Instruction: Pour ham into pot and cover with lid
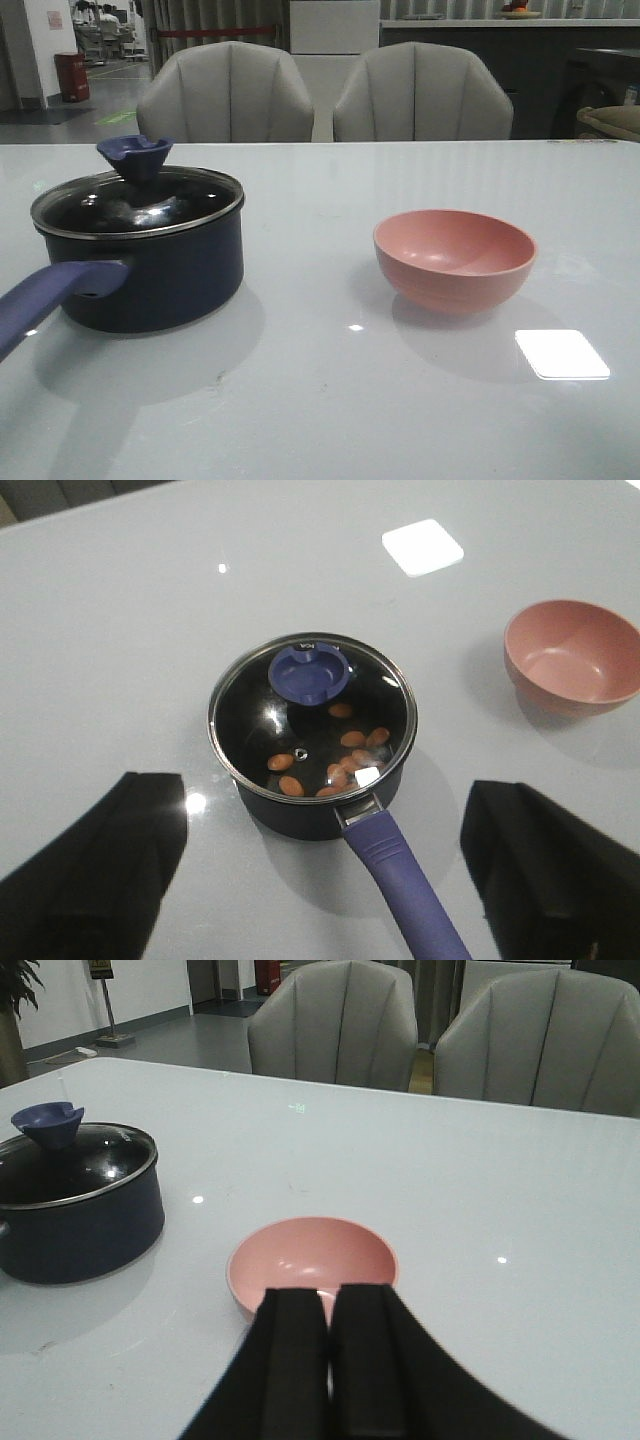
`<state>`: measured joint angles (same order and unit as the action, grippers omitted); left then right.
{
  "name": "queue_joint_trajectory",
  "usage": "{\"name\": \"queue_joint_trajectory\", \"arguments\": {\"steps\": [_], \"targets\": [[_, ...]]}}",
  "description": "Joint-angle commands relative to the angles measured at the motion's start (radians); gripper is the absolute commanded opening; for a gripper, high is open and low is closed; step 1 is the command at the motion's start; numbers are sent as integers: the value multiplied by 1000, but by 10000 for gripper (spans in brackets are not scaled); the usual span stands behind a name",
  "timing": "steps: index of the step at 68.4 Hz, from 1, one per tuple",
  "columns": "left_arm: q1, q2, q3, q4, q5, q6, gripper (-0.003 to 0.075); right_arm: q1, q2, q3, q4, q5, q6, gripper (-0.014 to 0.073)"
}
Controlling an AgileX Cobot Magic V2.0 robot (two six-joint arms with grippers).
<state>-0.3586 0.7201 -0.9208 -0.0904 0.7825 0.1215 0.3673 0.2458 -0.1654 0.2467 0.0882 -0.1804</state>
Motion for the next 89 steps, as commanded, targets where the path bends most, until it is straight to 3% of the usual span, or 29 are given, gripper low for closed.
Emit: {"name": "queue_joint_trajectory", "arguments": {"steps": [1,9,15,21,30,36,72,80,89], "targets": [[-5,-138,105,-3,-159,1,582,1,6,-29,1,-76,-6,167],[-5,-306,239,-3,-224,1,578,1,6,-29,1,-76,-6,167],[-5,-413,321,-3,-252,1,511,1,6,-29,1,-76,-6,167],[-5,-498,385,-3,-277,1,384,1,6,-29,1,-76,-6,167],[-5,-582,436,-3,-291,1,99,1,6,-29,1,-76,-6,167],[-5,-588,444,-3,-298,1,130,1,6,-29,1,-76,-6,167],[-5,-588,447,-3,-300,1,112,1,6,-29,1,-76,-6,167],[25,-588,479,-3,-411,1,112,1,6,-29,1,-76,-6,167],[138,-597,590,-3,-602,-9,112,1,6,-29,1,-76,-6,167]]}}
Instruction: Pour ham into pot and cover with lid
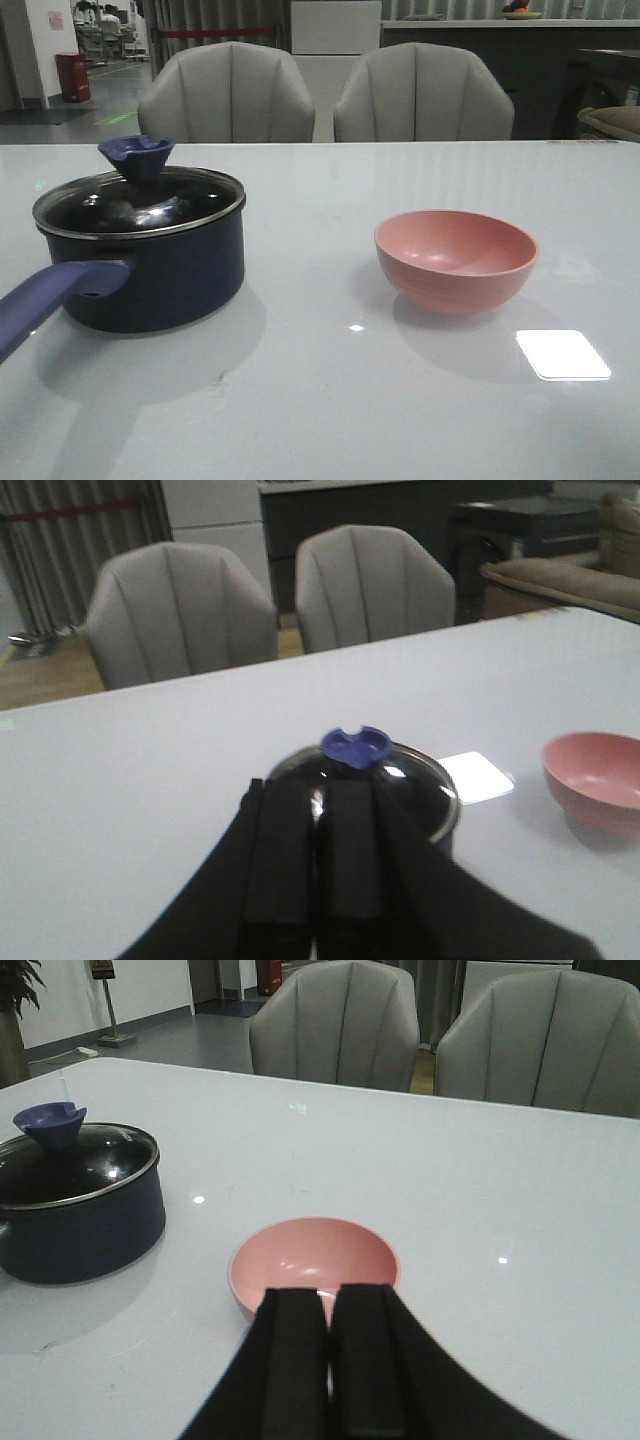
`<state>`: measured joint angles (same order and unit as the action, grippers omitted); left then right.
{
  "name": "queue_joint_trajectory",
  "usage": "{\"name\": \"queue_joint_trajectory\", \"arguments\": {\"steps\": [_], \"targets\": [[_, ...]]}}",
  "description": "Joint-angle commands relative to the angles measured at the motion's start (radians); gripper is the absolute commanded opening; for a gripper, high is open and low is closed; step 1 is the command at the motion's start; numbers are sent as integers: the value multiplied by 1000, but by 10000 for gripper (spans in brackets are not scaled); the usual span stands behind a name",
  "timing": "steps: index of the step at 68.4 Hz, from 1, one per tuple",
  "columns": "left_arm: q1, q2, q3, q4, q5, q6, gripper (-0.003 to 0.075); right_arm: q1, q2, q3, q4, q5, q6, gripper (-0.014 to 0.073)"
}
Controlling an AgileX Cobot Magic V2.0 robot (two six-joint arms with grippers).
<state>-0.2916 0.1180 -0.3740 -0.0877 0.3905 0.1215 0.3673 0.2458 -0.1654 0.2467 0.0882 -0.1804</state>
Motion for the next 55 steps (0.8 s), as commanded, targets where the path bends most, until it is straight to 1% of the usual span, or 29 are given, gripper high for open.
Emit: {"name": "queue_joint_trajectory", "arguments": {"steps": [1,4,6,14,22,32,55], "targets": [[84,2,65,-6,-229,-14,112,1,6,-29,1,-76,-6,167],[128,-9,110,2,-280,-44,112,1,6,-29,1,-76,-6,167],[150,-18,139,20,-299,-89,112,1,6,-29,1,-76,-6,167],[204,-65,250,132,-338,-240,112,1,6,-29,1,-76,-6,167],[206,-96,338,135,-381,-242,112,1,6,-29,1,-76,-6,167],[206,-127,400,135,-436,-242,112,1,6,-29,1,-76,-6,167],[206,-141,400,133,-435,-242,112,1,6,-29,1,-76,-6,167]]}}
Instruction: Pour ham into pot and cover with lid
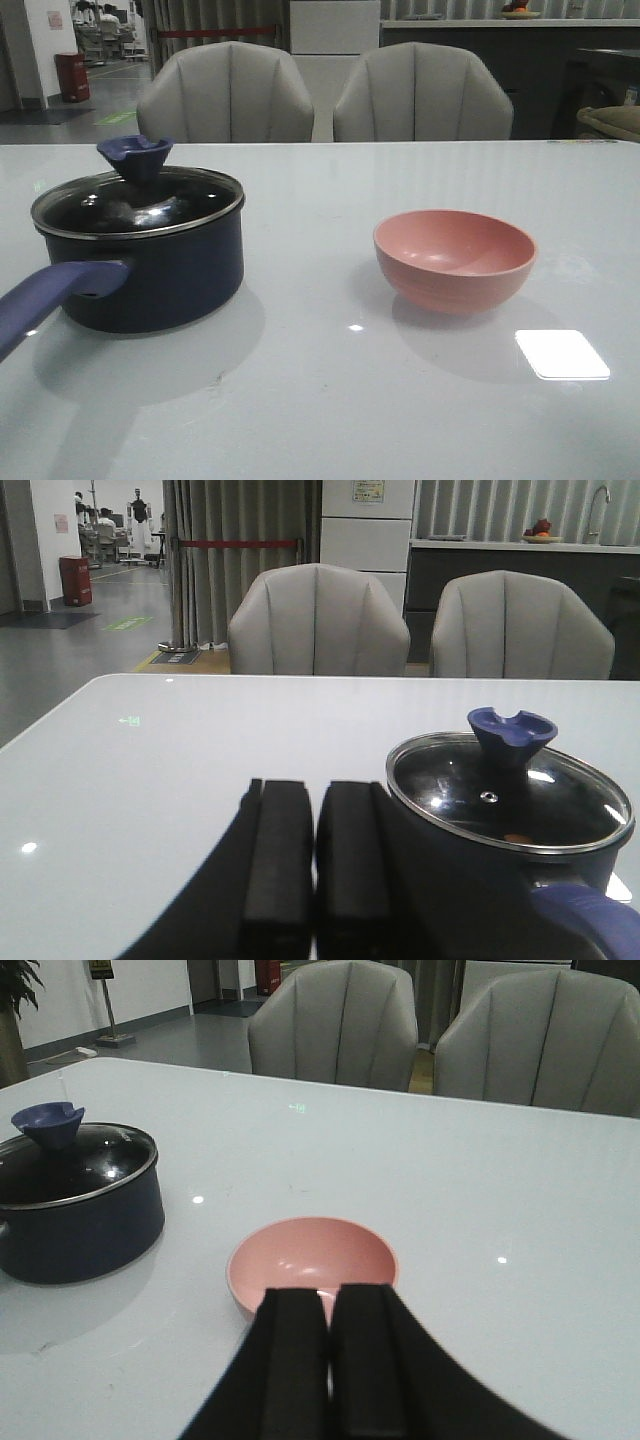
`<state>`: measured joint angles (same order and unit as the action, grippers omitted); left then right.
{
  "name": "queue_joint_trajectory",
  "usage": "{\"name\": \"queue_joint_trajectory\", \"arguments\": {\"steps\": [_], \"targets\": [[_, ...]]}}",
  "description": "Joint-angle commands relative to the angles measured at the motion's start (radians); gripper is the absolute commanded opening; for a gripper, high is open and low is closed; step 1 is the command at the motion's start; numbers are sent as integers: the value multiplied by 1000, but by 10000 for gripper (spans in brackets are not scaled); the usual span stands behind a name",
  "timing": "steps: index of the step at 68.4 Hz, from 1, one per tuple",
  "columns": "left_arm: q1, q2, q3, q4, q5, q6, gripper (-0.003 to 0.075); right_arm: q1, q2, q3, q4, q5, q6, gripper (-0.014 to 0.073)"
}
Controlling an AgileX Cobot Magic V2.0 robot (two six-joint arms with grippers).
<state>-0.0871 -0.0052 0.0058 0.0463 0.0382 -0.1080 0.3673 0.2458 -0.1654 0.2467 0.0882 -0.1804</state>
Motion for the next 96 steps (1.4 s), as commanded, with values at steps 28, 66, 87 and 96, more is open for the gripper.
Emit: {"name": "queue_joint_trajectory", "arguments": {"steps": [28,66,87,96], "targets": [[2,-17,21,-1,-83,-13,112,1,6,-29,1,-76,-6,167],[2,-17,21,-1,-83,-13,112,-121,-76,17,-130,-106,44,167],[2,-17,21,-1,-83,-13,112,-223,-277,178,-278,-120,272,167],[2,-17,21,-1,-83,-13,112,-223,-276,187,-278,-120,272,167]]}}
